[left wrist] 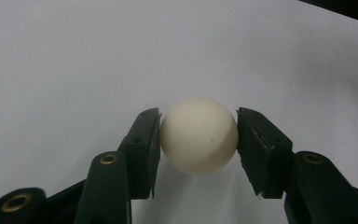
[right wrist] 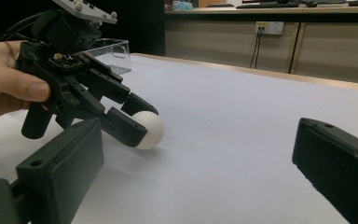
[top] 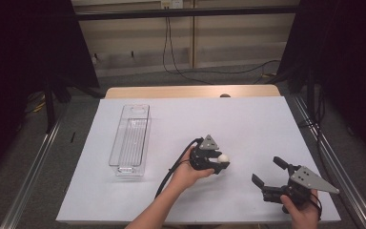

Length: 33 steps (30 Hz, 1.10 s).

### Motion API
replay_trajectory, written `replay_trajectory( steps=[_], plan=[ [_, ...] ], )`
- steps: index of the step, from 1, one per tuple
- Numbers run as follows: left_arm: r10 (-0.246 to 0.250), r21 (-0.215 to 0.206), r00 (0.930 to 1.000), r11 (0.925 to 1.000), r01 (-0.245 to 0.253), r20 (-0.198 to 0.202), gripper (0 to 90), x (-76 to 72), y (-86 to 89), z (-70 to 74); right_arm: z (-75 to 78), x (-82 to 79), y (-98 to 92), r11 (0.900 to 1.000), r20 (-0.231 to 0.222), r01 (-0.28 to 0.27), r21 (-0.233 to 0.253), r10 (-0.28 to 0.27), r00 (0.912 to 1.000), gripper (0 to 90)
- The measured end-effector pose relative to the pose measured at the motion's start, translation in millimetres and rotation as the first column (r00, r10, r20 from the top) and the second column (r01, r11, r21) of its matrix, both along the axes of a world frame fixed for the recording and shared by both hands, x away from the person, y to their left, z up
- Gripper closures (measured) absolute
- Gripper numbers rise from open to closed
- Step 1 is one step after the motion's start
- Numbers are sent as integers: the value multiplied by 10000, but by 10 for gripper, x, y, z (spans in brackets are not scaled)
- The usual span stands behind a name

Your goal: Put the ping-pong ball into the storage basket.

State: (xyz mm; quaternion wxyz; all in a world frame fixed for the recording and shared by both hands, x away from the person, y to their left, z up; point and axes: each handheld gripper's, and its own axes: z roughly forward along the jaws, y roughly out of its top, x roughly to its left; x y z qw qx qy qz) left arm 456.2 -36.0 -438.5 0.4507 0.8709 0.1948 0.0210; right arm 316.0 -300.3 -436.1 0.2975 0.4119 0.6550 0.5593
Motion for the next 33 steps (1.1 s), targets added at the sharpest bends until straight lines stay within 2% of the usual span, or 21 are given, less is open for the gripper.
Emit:
replay_trajectory(
  steps=[1,2,3,4,5,6,7,13,15,18,19,26,29,30,31,33],
  plan=[
    [-6,-195,10000,9998,5,-47,507,6,9,-5,0,-1,0,10000,-1,3,3,-3,10000,15],
    [19,43,10000,10000,-19,-61,507,7,27,16,0,-1,1,10000,3,16,15,-16,10000,15],
    [71,-70,9999,9999,-72,-70,507,9,41,19,0,-1,1,10000,-6,0,7,0,10000,15],
    [60,83,10000,9999,-59,-77,507,16,62,33,-1,1,-1,10000,17,6,-13,-6,10000,15],
    [104,16,9999,9999,-104,-114,507,18,74,36,-1,1,-1,10000,13,36,1,-36,10000,15],
    [131,-240,9998,9996,-134,-120,507,19,80,28,-1,2,-1,10000,14,29,-8,-29,10000,15],
    [107,-13,9998,9999,-107,-141,507,24,102,51,-1,2,1,10000,4,31,-1,-31,10000,15],
    [250,12,9994,9997,-250,-248,507,33,175,78,0,2,2,10000,18,-21,-26,21,10000,15],
    [297,-97,9992,9995,-299,-272,507,31,190,78,0,2,3,10000,21,-20,-19,20,10000,15],
    [301,28,9991,9995,-300,-287,507,35,218,98,-1,3,3,10000,8,-15,-25,15,10000,15],
    [324,-106,9990,9994,-327,-319,507,34,221,94,0,4,3,10000,21,-27,-21,27,10000,15],
    [433,-59,9983,9990,-436,-400,508,48,287,122,0,4,4,10000,26,-23,-26,23,10000,16],
    [453,-221,9981,9987,-463,-406,508,51,311,123,0,3,3,10000,19,-27,-34,27,10000,15],
    [513,-109,9976,9986,-518,-463,507,47,326,136,-1,4,4,10000,10,-21,-33,21,10000,15],
    [545,-240,9974,9982,-556,-476,507,47,333,137,-1,4,5,10000,6,12,-24,-12,10000,15],
    [546,-155,9975,9983,-554,-459,507,56,365,155,-2,6,7,10000,-2,-62,-35,62,10000,15]
  ],
)
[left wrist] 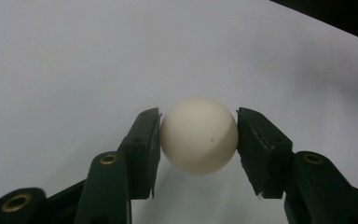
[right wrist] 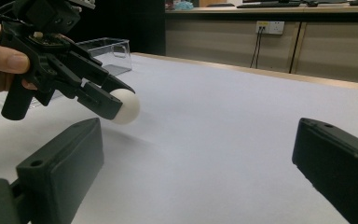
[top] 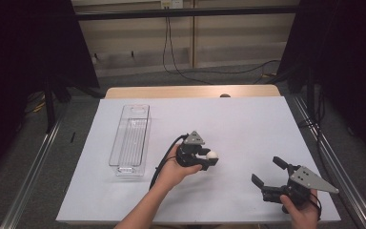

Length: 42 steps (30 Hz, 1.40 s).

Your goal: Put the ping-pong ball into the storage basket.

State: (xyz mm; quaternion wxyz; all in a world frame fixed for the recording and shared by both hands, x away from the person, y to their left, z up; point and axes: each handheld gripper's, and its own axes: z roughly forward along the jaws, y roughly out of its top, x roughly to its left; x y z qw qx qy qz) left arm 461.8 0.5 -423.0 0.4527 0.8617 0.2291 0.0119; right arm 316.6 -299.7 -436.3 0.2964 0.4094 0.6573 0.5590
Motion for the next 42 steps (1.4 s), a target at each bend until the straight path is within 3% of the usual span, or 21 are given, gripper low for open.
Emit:
replay_trajectory(
  steps=[2,8,9,18,19,28,42],
  plan=[
    [61,-130,10000,9999,-61,1,507,9,25,3,2,-2,0,10000,5,-22,-32,22,10000,16],
    [202,-12,9998,9998,-202,-12,507,33,111,37,1,2,7,10000,3,36,63,-36,10000,16],
    [292,-206,9995,9994,-294,-98,508,30,118,32,0,2,3,10000,10,24,13,-24,10000,16],
    [494,-347,9987,9982,-498,-124,507,51,205,72,0,5,8,10000,13,-4,-3,4,10000,16],
    [437,-118,9990,9990,-438,-66,507,58,225,86,0,4,7,10000,9,7,-1,-7,10000,15],
    [656,-289,9977,9974,-660,-148,508,69,288,105,4,2,6,9999,33,-85,-58,86,10000,16],
    [838,-20,9963,9965,-839,-189,508,101,394,141,7,0,-3,10000,26,-81,25,80,10000,15]
  ],
)
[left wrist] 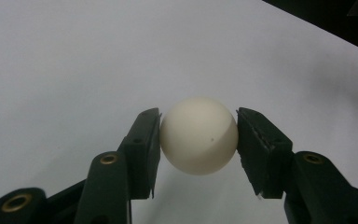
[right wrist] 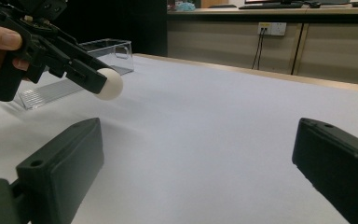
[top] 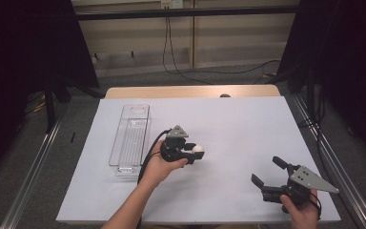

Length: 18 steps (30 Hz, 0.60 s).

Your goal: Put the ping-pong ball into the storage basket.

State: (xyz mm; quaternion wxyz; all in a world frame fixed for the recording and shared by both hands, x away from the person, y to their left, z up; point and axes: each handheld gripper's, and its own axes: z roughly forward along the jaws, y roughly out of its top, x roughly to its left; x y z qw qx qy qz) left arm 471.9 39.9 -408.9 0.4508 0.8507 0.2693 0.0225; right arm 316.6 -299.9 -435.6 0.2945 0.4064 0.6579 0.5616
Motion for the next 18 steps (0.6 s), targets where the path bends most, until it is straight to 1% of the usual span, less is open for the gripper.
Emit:
replay_trajectory(
  steps=[2,3,4,5,6,7,8,9,11,12,15,18],
  plan=[
    [69,-54,10000,10000,-69,-10,507,-1,8,6,0,1,-1,10000,22,30,-16,-30,10000,15],
    [17,0,10000,10000,-17,12,508,3,20,12,0,1,0,10000,18,30,-6,-30,10000,15],
    [95,-47,9999,9999,-95,56,508,3,24,14,0,1,0,10000,4,17,-7,-17,10000,16],
    [154,-177,9999,9997,-155,-9,508,3,28,13,-1,2,1,10000,11,27,-14,-27,10000,16],
    [141,-38,9999,9999,-142,-53,507,7,43,25,0,0,3,10000,-11,13,6,-13,10000,15],
    [209,-94,9998,9997,-210,-49,507,9,51,21,1,-1,4,10000,-25,2,4,-2,10000,16],
    [185,44,9998,9998,-184,-90,507,11,64,30,-1,1,4,10000,3,14,-14,-14,10000,16],
    [243,-89,9997,9997,-243,-56,507,11,65,21,-1,1,4,10000,1,5,-8,-5,10000,15],
    [249,-17,9997,9997,-249,-54,507,18,87,30,-1,1,5,10000,13,16,-1,-16,10000,15],
    [315,-104,9995,9994,-316,-89,507,18,92,30,-1,1,4,10000,6,10,-5,-10,10000,15],
    [320,20,9995,9995,-320,-69,507,29,120,46,-1,1,5,10000,12,15,-8,-15,10000,15],
    [351,50,9994,9994,-351,-50,507,34,139,58,-2,2,6,10000,17,21,-2,-21,10000,16]
  ],
)
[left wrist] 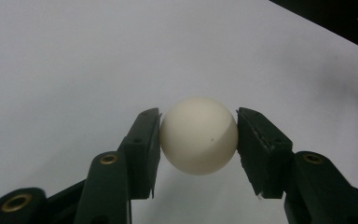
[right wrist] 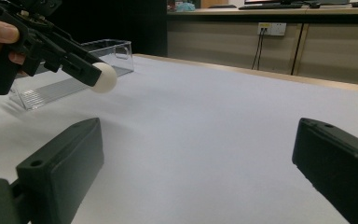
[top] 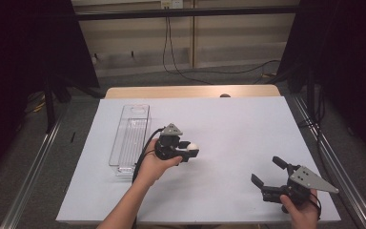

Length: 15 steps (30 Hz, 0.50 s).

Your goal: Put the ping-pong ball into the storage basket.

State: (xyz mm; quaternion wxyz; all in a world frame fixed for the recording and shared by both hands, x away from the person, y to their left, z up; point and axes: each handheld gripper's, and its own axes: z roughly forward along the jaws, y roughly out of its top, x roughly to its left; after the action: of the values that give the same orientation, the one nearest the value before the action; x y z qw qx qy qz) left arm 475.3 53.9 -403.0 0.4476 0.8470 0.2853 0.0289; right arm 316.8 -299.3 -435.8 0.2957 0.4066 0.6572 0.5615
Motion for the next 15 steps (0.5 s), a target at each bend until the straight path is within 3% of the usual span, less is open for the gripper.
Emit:
replay_trajectory(
  steps=[15],
  plan=[
    [176,-43,9998,9998,-176,34,507,24,74,45,1,-1,0,10000,8,6,5,-6,10000,18]
  ],
)
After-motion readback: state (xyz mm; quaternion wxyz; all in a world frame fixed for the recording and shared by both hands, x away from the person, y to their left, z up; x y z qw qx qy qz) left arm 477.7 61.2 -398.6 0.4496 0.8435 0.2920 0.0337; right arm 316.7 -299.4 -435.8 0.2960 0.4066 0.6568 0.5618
